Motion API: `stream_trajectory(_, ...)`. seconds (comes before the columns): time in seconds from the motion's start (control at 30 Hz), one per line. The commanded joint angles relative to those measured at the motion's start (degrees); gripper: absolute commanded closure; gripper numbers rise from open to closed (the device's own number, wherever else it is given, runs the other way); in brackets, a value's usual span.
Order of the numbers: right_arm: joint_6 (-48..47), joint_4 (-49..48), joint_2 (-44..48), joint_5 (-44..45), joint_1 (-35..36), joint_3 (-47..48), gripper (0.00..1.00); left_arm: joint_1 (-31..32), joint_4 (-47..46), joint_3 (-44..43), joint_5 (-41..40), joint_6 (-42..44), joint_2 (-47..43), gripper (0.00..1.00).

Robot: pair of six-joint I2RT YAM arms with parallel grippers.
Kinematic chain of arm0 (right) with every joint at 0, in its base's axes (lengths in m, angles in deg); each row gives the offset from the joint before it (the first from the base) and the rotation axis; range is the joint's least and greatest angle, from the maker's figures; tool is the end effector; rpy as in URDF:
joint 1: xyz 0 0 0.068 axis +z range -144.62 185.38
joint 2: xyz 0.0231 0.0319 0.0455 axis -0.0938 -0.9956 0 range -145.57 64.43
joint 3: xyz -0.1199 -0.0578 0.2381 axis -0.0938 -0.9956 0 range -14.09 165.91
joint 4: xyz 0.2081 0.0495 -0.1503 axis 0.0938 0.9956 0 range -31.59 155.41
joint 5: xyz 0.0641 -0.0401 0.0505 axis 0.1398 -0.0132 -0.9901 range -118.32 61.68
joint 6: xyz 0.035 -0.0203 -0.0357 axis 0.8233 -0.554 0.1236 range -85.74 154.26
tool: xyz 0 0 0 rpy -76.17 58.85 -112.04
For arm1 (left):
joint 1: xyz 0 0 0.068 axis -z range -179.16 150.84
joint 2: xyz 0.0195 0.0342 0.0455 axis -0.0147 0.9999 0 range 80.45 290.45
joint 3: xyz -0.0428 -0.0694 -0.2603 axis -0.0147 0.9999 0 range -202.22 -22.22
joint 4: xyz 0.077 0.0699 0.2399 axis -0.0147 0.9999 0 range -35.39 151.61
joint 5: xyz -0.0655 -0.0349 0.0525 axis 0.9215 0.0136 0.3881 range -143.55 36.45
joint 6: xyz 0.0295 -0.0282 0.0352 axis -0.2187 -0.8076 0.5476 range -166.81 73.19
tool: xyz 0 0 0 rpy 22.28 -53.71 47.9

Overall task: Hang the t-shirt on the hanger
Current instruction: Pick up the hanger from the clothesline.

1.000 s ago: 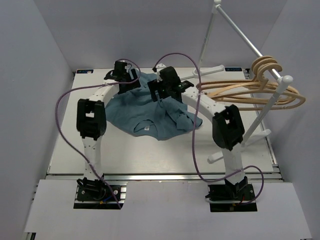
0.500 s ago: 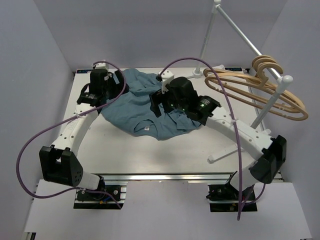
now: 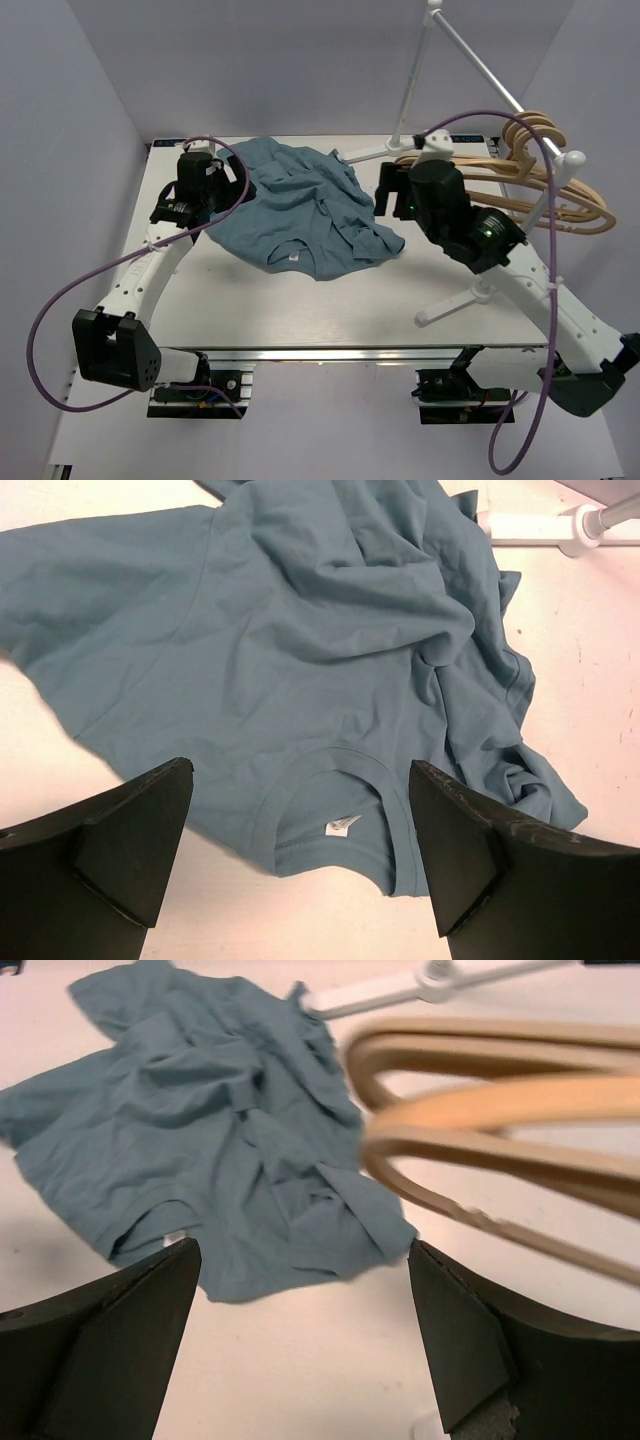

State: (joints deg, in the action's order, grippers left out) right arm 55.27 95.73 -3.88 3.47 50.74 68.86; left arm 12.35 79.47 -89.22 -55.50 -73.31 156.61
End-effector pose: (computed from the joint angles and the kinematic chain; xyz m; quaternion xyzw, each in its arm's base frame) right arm 0.1824 0.1579 0.4385 -0.0204 0.8145 0.1010 0.5709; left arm 0.2934 -0.0585 0.3287 -0.1231 0.8743 -0.1385 0.4485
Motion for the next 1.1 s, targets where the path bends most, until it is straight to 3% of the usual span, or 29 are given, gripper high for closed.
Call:
stream_trajectory(0.0, 6.1, 7.2, 4.7, 6.8, -1.2, -1.0, 0.11, -0.1, -1.7, 0.7, 1.9, 1.6, -1.5, 0.02)
stream_trajectory(0.23, 11.9, 17.5, 7.7, 12.3, -6.2, 1.3, 0.11, -0.1, -2.9, 0.7, 5.5, 3.6, -0.4, 0.02)
stream_trajectory(0.47, 14.1, 20.1, 7.6, 19.1, -12.7, 5.7, 0.12, -0.1, -3.9, 1.0, 7.1, 4.9, -0.3, 0.02)
stream_trajectory(0.7, 13.3, 18.4, 6.6, 20.2, -16.9, 7.2, 0.17, -0.1, -4.6, 1.0, 8.7, 5.6, 0.7, 0.02)
stream_trajectory(0.9, 12.8, 18.1, 6.1, 17.1, -20.7, 4.4, 0.29, -0.1, -4.5, 0.7, 8.5, 5.7, 1.7, 0.02)
stream_trajectory(1.07, 12.3, 17.1, 6.3, 16.5, -21.9, 3.3, 0.45, -0.1, -4.4, 0.5, 8.4, 5.7, 2.4, 0.02)
